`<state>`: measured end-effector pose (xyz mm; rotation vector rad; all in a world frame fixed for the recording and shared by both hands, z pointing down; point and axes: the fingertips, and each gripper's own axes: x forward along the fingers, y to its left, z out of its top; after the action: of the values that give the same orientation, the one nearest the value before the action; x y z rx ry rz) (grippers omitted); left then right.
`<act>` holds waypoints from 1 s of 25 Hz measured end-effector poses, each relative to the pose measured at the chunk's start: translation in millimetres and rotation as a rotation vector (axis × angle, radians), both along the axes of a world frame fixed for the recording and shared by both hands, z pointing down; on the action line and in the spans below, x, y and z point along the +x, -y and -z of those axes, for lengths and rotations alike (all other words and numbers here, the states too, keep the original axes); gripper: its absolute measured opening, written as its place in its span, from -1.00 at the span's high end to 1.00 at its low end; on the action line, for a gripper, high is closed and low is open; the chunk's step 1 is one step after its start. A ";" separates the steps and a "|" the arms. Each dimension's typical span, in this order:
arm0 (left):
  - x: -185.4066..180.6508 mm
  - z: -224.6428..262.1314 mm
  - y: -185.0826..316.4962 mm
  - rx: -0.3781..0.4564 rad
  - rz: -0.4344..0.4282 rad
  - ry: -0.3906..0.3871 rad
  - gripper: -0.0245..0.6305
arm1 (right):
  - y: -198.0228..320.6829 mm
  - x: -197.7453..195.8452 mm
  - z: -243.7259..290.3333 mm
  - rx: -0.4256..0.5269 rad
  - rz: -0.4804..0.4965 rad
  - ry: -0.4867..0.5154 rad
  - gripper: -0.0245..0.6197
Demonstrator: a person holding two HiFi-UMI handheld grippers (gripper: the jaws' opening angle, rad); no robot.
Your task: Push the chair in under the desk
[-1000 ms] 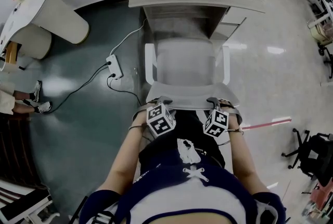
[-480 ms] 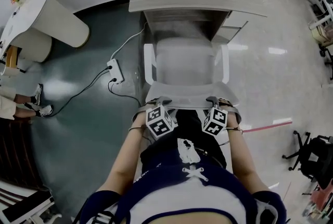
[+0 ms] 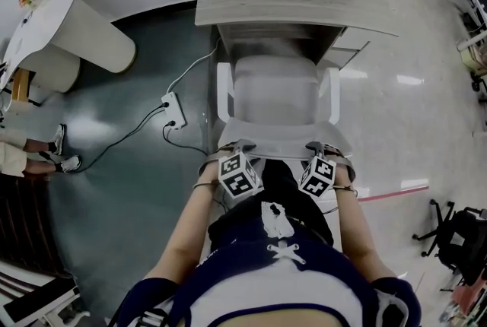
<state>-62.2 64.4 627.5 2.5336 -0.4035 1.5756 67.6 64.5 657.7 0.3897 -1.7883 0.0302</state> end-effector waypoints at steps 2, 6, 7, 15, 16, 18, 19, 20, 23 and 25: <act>0.7 0.7 7.6 -0.006 -0.002 0.000 0.44 | 7.5 0.5 0.6 -0.012 -0.003 0.000 0.50; 3.3 1.3 21.3 -0.021 -0.002 0.000 0.44 | 22.9 3.7 -0.2 -0.010 -0.003 -0.005 0.50; 4.0 1.5 23.9 -0.019 -0.002 0.001 0.44 | 25.8 4.6 -0.1 -0.012 -0.001 -0.007 0.49; 5.0 2.4 43.4 -0.003 0.001 0.003 0.44 | 46.1 4.5 2.3 -0.013 -0.001 0.004 0.48; 5.9 2.5 45.4 -0.006 0.001 0.003 0.44 | 48.6 5.3 2.5 -0.011 0.000 0.004 0.48; 7.2 2.6 50.0 -0.001 0.002 0.002 0.44 | 53.5 5.8 3.0 -0.010 0.002 0.008 0.48; 7.5 2.5 52.8 0.004 0.004 0.001 0.44 | 56.1 6.0 2.9 -0.011 0.002 0.008 0.48; 7.7 2.3 55.6 0.010 0.006 0.002 0.44 | 58.7 6.4 2.5 -0.010 0.003 0.008 0.48; 8.0 1.5 63.4 0.019 0.010 0.003 0.43 | 65.7 7.8 0.3 -0.013 0.005 0.004 0.48; 8.5 1.4 67.8 0.020 0.011 0.004 0.43 | 70.8 8.2 0.8 -0.010 0.007 0.005 0.48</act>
<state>-53.7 -3.4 626.1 2.5390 -0.4353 1.5812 75.9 -6.3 656.9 0.3768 -1.7933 0.0349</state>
